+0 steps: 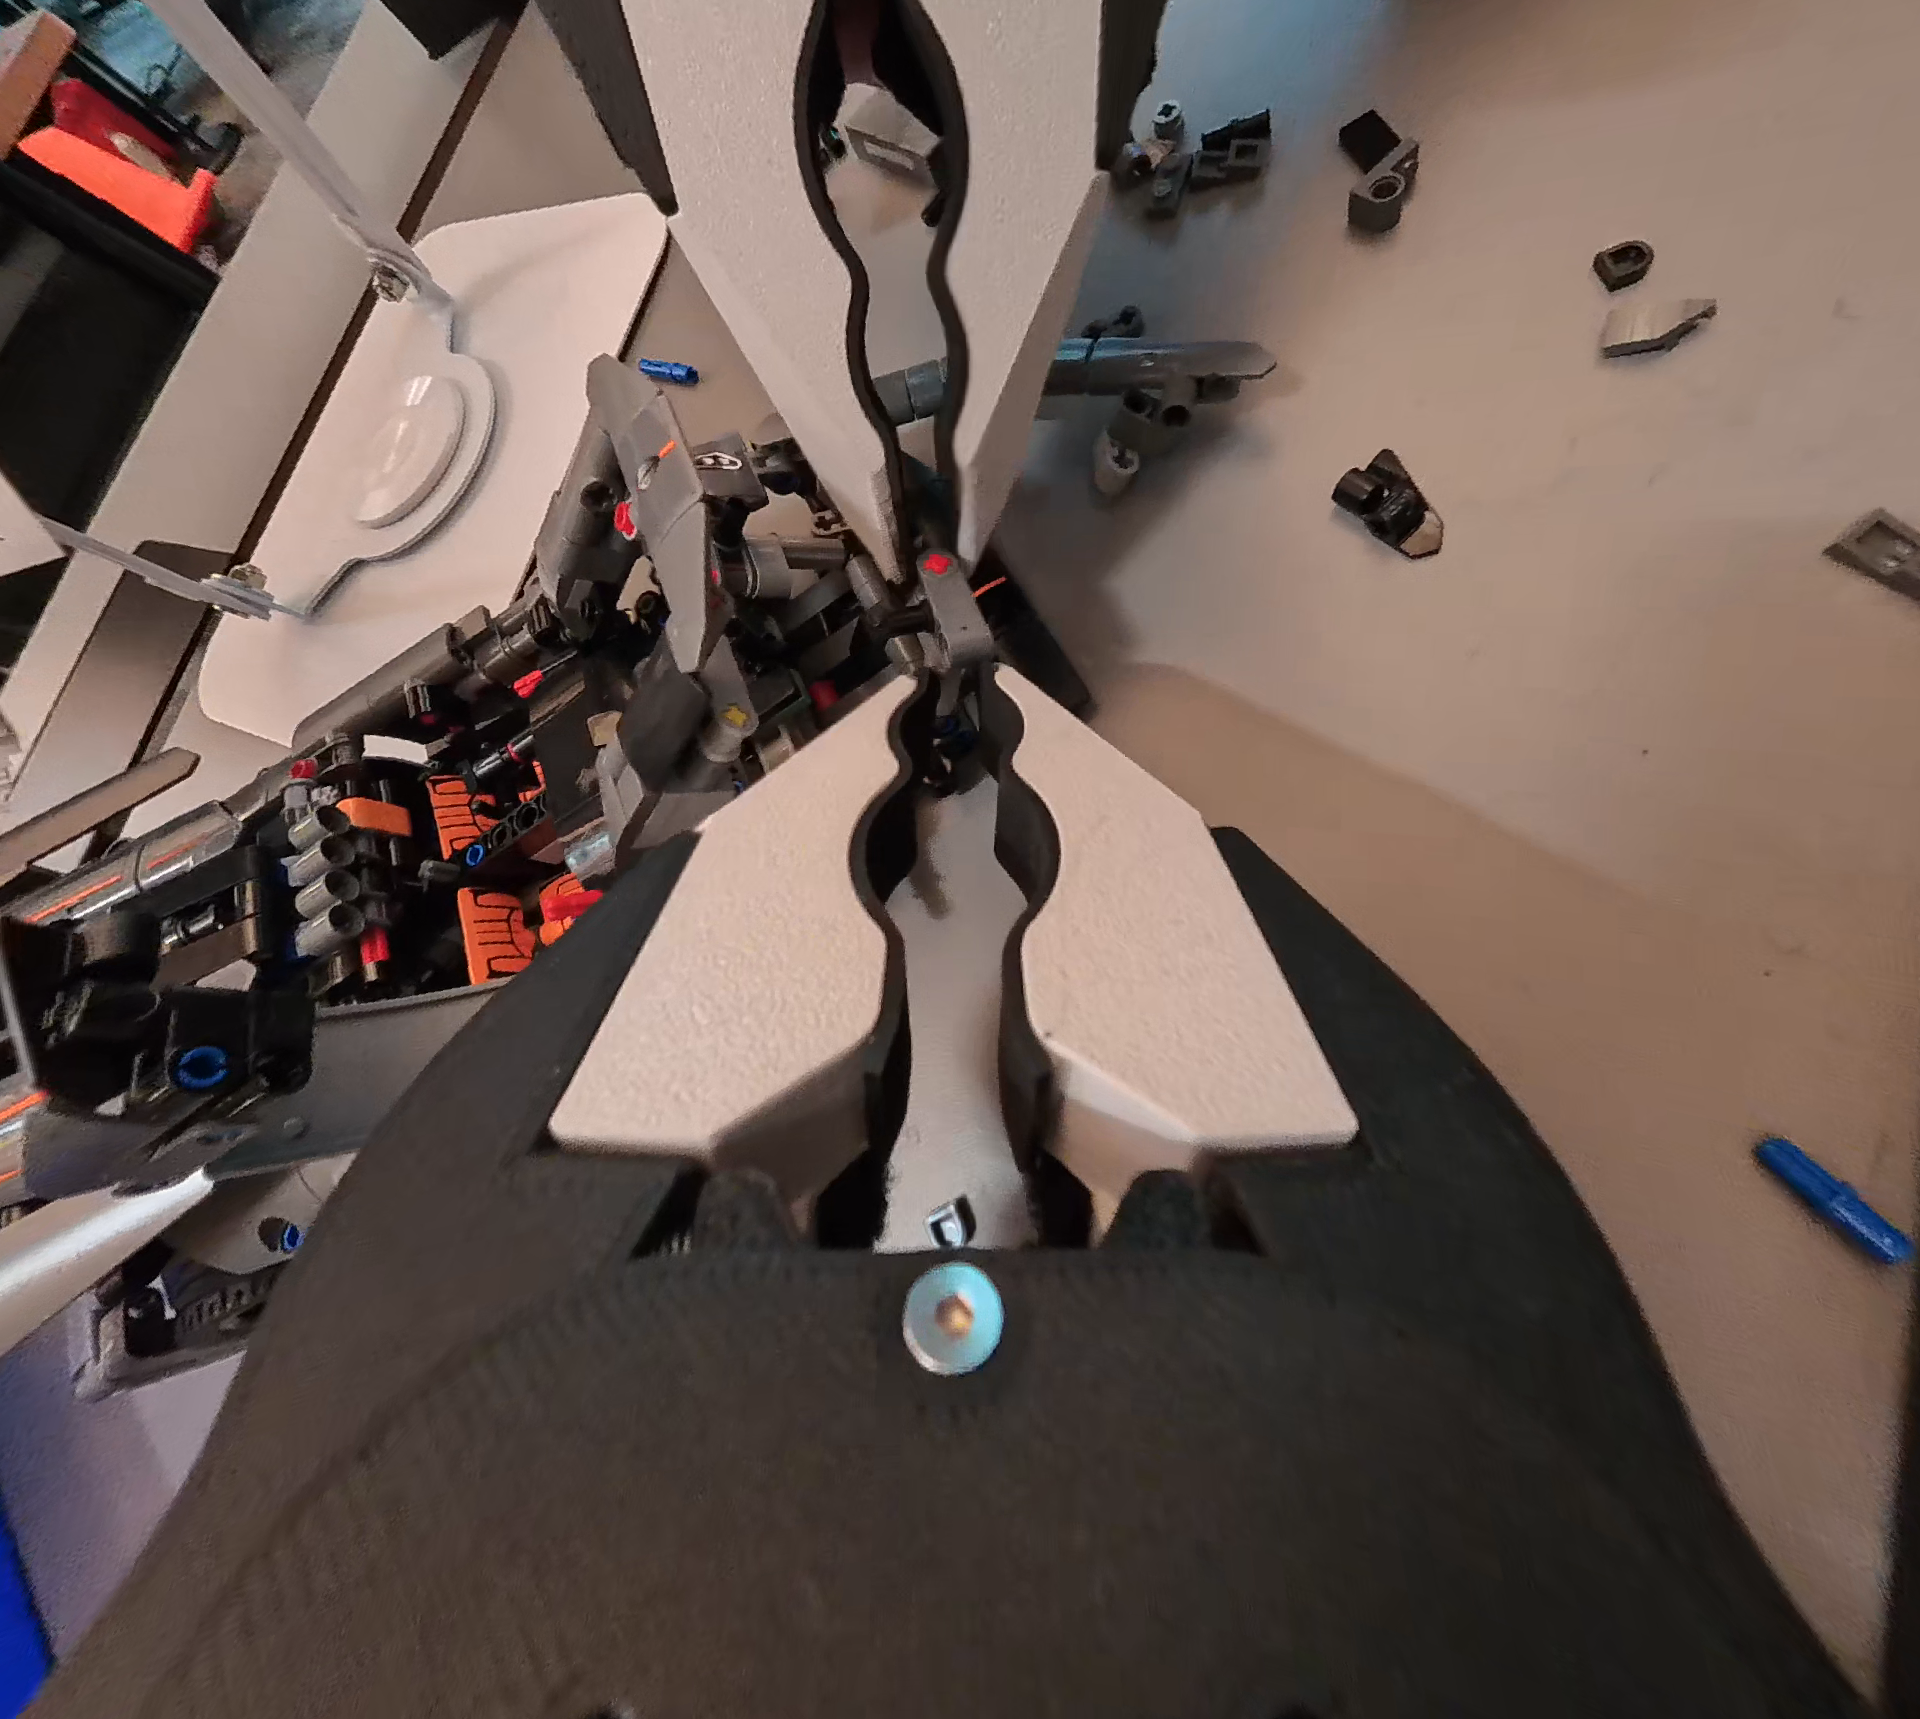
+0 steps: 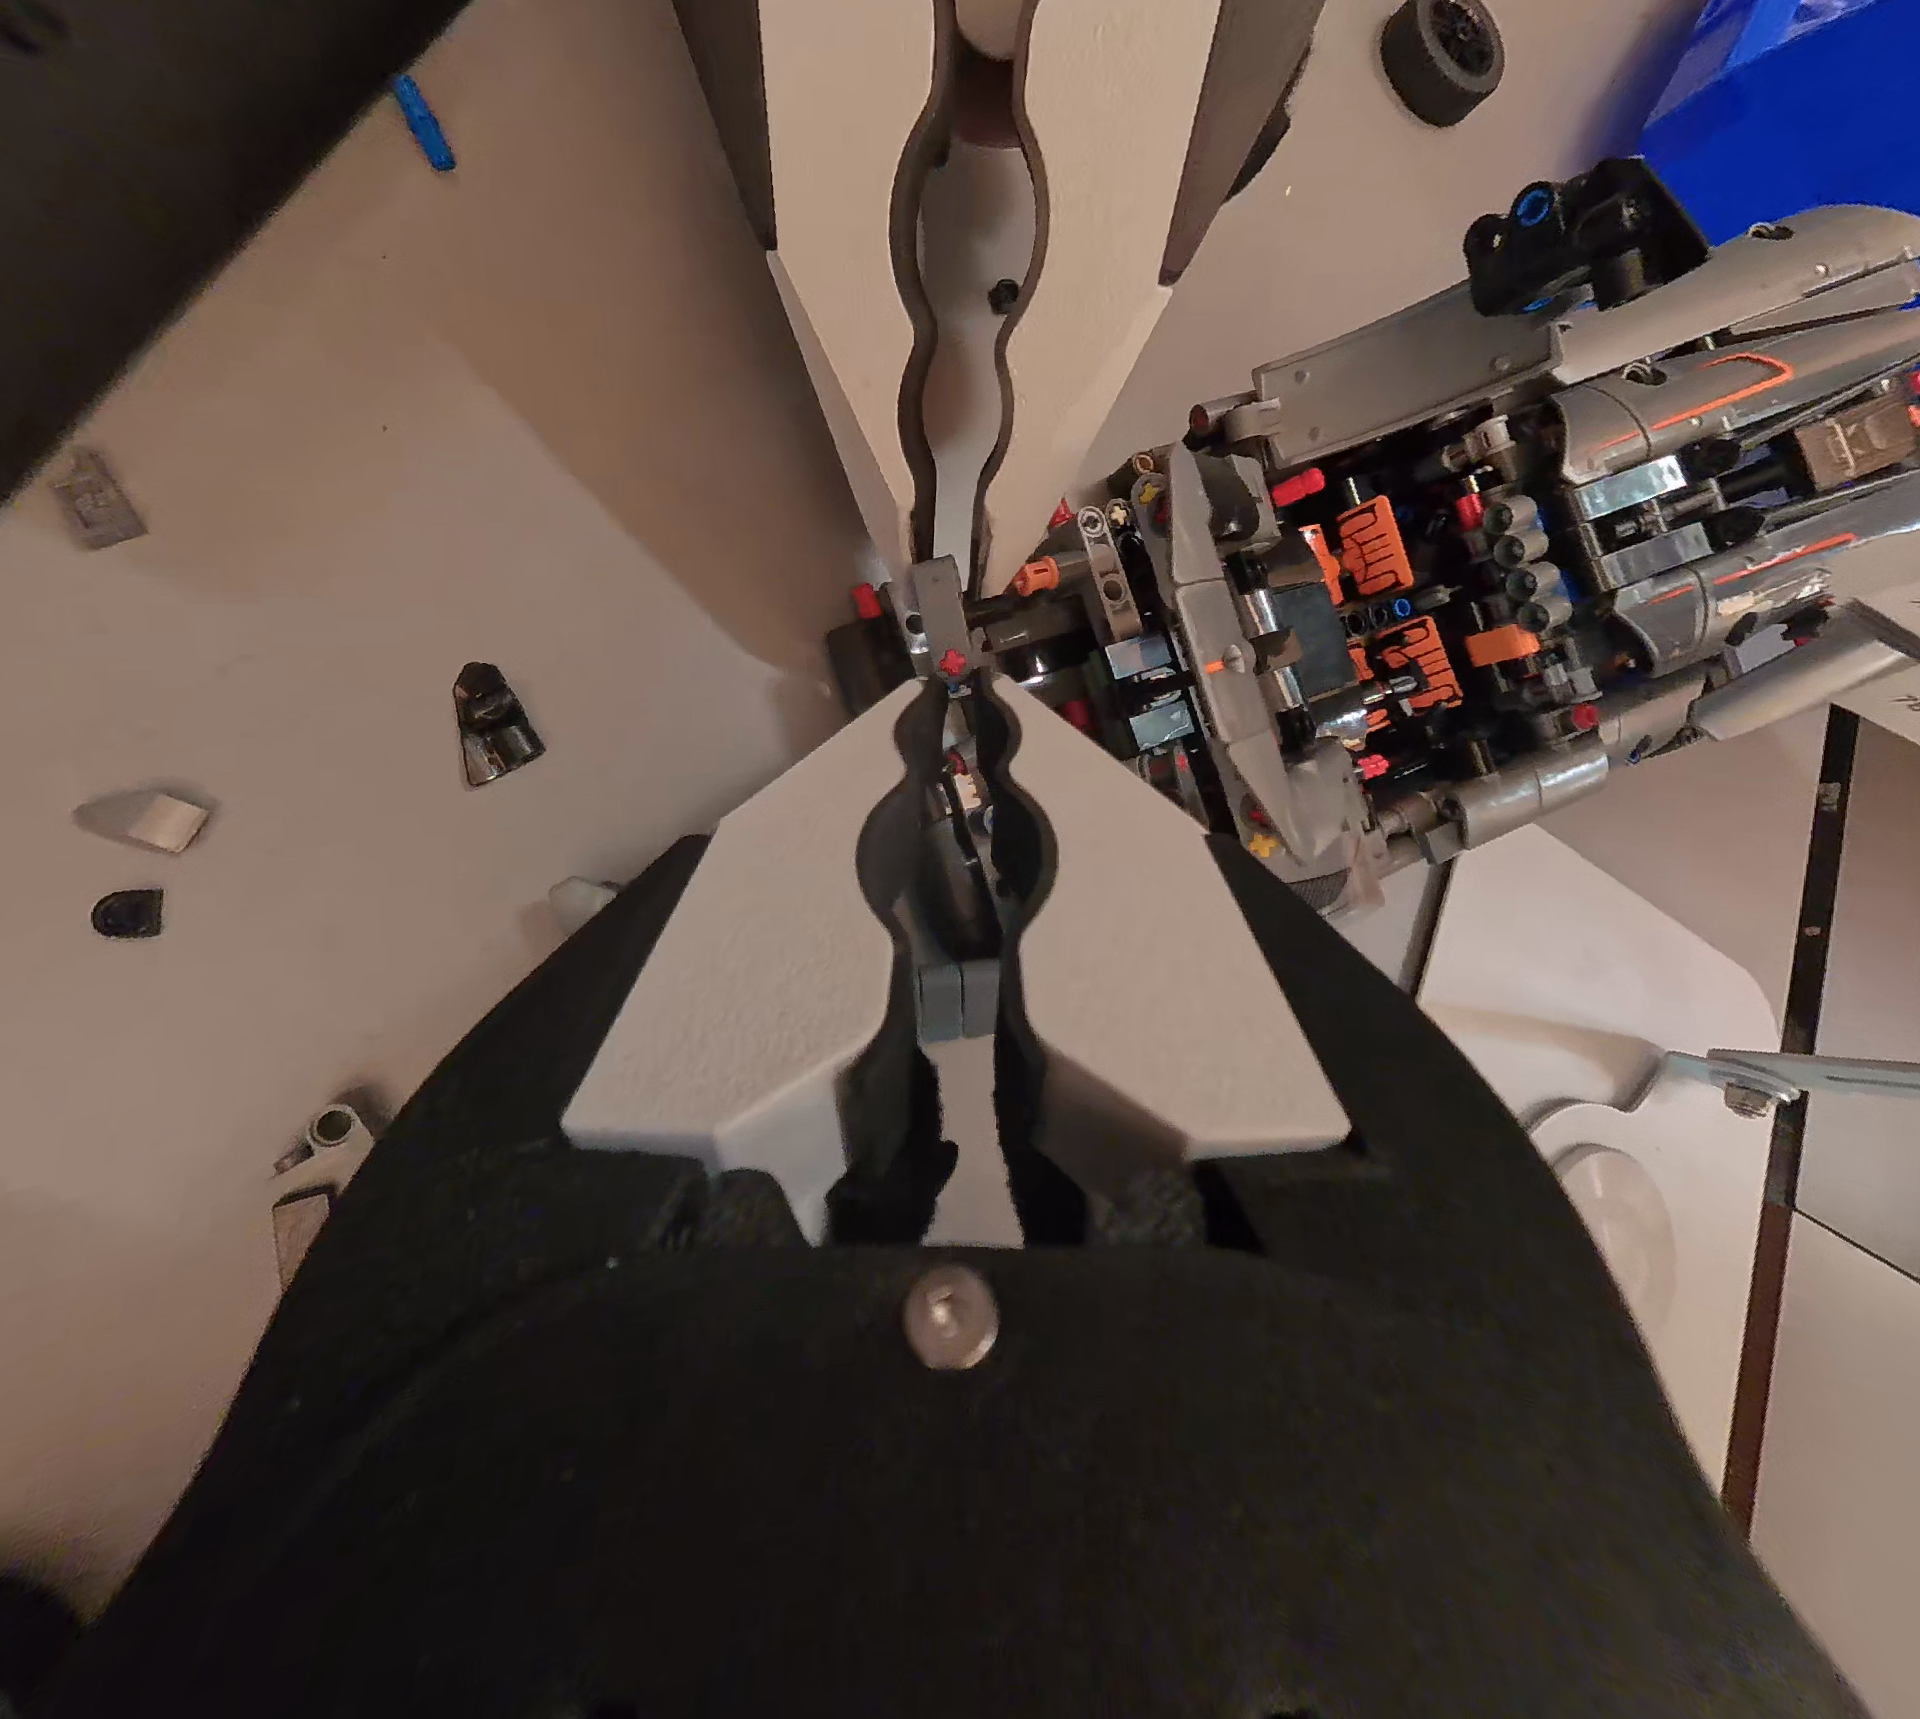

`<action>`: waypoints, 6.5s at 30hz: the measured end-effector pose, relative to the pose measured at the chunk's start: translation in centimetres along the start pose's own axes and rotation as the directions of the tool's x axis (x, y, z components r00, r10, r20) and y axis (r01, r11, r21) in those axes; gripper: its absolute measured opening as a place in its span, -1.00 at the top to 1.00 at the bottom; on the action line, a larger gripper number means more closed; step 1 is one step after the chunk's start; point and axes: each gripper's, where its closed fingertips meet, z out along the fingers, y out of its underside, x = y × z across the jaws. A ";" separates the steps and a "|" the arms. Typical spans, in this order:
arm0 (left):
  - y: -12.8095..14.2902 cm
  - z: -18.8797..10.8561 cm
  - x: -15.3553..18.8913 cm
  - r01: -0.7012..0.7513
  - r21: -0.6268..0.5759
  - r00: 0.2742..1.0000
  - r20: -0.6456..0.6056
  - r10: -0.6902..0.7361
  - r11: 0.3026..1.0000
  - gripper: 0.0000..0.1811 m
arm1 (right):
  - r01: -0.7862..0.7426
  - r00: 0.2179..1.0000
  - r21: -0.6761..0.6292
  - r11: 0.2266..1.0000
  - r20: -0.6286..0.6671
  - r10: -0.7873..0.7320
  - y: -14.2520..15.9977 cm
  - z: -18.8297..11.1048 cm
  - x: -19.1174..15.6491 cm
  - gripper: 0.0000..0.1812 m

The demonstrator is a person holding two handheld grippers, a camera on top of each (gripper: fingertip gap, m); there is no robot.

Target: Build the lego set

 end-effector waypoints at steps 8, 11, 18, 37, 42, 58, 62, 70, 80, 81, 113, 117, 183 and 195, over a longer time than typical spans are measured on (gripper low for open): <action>0.0 0.2 0.7 -0.076 -0.026 0.997 -0.001 0.076 0.997 0.93 | 0.015 0.998 -0.015 1.000 0.054 -0.015 0.3 0.0 -1.0 0.96; 0.1 0.4 1.1 -0.116 -0.043 0.993 -0.007 0.116 0.992 0.93 | 0.034 0.996 -0.037 0.999 0.083 -0.030 0.7 0.2 -1.6 0.96; 0.3 0.6 1.1 -0.153 -0.065 0.988 0.011 0.154 0.986 0.87 | 0.026 0.995 -0.048 0.999 0.096 -0.021 1.0 0.2 -1.7 0.97; 0.4 0.5 -0.7 -0.060 -0.053 0.994 0.092 0.065 0.997 1.00 | -0.023 0.999 -0.032 0.999 0.047 0.024 0.7 0.6 -0.8 0.88; 1.1 0.8 -0.7 -0.018 -0.065 0.997 0.067 0.023 0.998 0.89 | -0.014 1.000 -0.026 1.000 -0.010 0.013 0.6 0.5 0.1 0.92; 1.3 0.9 -2.1 0.078 -0.053 0.991 0.117 -0.071 0.996 0.93 | -0.096 0.979 0.040 0.995 -0.177 0.101 -0.3 0.5 3.1 0.94; 1.5 0.9 -2.3 0.113 -0.050 0.988 0.113 -0.107 0.992 0.92 | -0.114 0.966 0.044 0.992 -0.227 0.121 -0.3 0.8 3.9 0.93; 1.5 0.5 -2.7 0.106 -0.047 0.986 0.135 -0.099 0.993 0.93 | -0.083 0.977 0.038 0.996 -0.192 0.089 -0.1 -0.1 3.6 0.96; 1.5 0.4 -2.9 0.130 -0.035 0.983 0.137 -0.124 0.991 0.91 | -0.097 0.976 0.024 0.995 -0.196 0.100 0.2 0.6 3.5 0.94; 1.5 0.4 -3.0 0.131 -0.037 0.982 0.139 -0.125 0.991 0.90 | -0.105 0.975 0.023 0.994 -0.196 0.108 0.2 0.7 3.6 0.93; 1.0 -0.3 -4.1 -0.054 -0.110 0.955 0.283 0.083 0.992 0.92 | -0.178 0.973 -0.031 0.983 -0.157 0.171 2.3 -1.7 4.8 1.00; 0.5 -0.3 -3.5 -0.087 -0.109 0.955 0.273 0.114 0.990 0.93 | -0.204 0.971 0.008 0.979 -0.126 0.204 1.9 -2.0 4.7 1.00; 1.1 1.9 0.5 -0.095 -0.173 0.993 0.052 0.106 0.980 1.00 | -0.234 0.966 -0.139 0.962 0.077 0.246 1.3 2.1 -0.9 1.00; 1.2 2.1 0.7 -0.156 -0.258 0.983 0.056 0.176 0.953 1.00 | -0.314 0.936 -0.085 0.945 0.140 0.324 -0.5 0.9 -1.0 0.99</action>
